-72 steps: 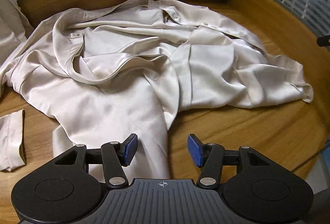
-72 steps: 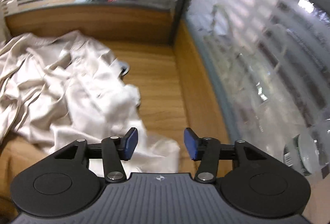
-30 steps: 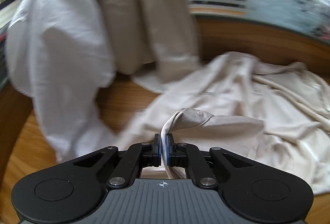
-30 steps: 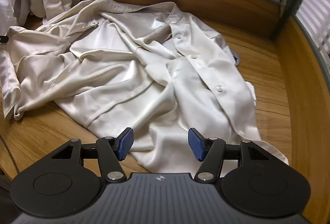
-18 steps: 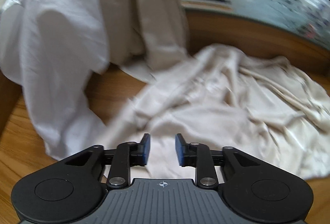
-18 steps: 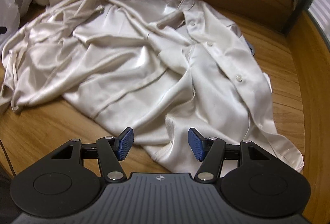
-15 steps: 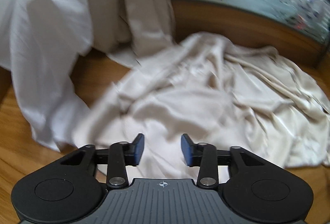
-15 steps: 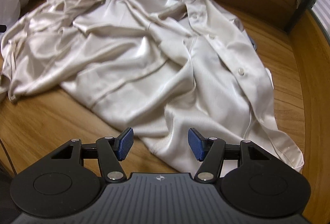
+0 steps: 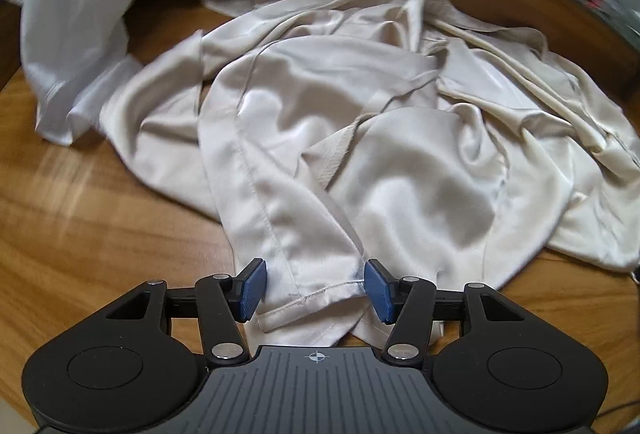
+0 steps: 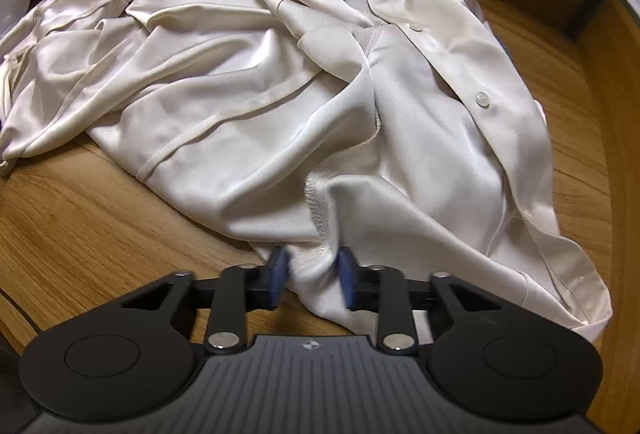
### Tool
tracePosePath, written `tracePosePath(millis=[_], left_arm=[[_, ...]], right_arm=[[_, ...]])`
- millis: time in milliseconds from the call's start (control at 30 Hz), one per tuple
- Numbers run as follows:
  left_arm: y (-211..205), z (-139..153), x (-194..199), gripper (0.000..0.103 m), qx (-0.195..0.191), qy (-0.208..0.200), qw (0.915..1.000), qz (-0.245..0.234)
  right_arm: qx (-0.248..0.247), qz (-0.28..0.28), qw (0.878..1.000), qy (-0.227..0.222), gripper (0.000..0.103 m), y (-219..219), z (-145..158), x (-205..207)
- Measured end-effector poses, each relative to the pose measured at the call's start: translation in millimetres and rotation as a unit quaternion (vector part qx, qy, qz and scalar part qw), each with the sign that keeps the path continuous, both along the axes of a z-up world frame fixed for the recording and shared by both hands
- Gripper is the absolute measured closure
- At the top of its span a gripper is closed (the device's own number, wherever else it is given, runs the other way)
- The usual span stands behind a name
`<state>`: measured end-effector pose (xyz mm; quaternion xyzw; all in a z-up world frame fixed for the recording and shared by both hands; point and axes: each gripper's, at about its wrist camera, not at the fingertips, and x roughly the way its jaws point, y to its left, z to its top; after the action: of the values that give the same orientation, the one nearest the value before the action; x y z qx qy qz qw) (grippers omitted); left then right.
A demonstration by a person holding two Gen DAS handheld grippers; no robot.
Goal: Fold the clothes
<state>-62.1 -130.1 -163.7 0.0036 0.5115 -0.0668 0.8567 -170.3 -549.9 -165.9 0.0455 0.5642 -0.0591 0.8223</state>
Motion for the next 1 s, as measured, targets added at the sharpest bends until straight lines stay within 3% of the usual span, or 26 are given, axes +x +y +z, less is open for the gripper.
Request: tracePosePath(millis=[33, 100, 133, 367, 600, 833, 1000], left_arm=[[-0.6, -1.8, -0.7, 0.05, 0.004, -0.002, 1.0, 0.006], [-1.3, -3.1, -2.3, 0.088, 0.014, -0.012, 0.9997, 0.018], [-0.3, -0.7, -2.9, 0.094, 0.015, -0.019, 0.9994, 0.025], [18.9, 45.8, -14.1, 0.095, 0.003, -0.075, 0.9927, 0.095], [47.6, 101.0, -33.3, 0.095, 0.027, -0.117, 0.9826, 0.141], [87.9, 107.4, -44.8, 0.095, 0.057, -0.106, 0.98, 0.158], [115.6, 97.8, -47.2, 0.091, 0.025, -0.088, 0.98, 0.177]], right_arm=[[-0.001, 0.001, 1.0, -0.002, 0.093, -0.8, 0.6, 0.1], [-0.002, 0.002, 1.0, -0.011, 0.096, -3.9, 4.5, -2.2], [-0.002, 0.001, 1.0, -0.016, 0.098, -6.1, 7.3, -3.8], [0.0, -0.001, 0.998, -0.057, 0.099, -22.2, 50.9, -25.8], [-0.008, -0.029, 0.995, -0.097, 0.099, -32.5, 109.4, -59.8], [-0.037, -0.078, 0.992, -0.09, 0.099, -28.2, 138.0, -106.2], [-0.073, -0.119, 0.988, -0.071, 0.099, -26.9, 140.2, -133.9]])
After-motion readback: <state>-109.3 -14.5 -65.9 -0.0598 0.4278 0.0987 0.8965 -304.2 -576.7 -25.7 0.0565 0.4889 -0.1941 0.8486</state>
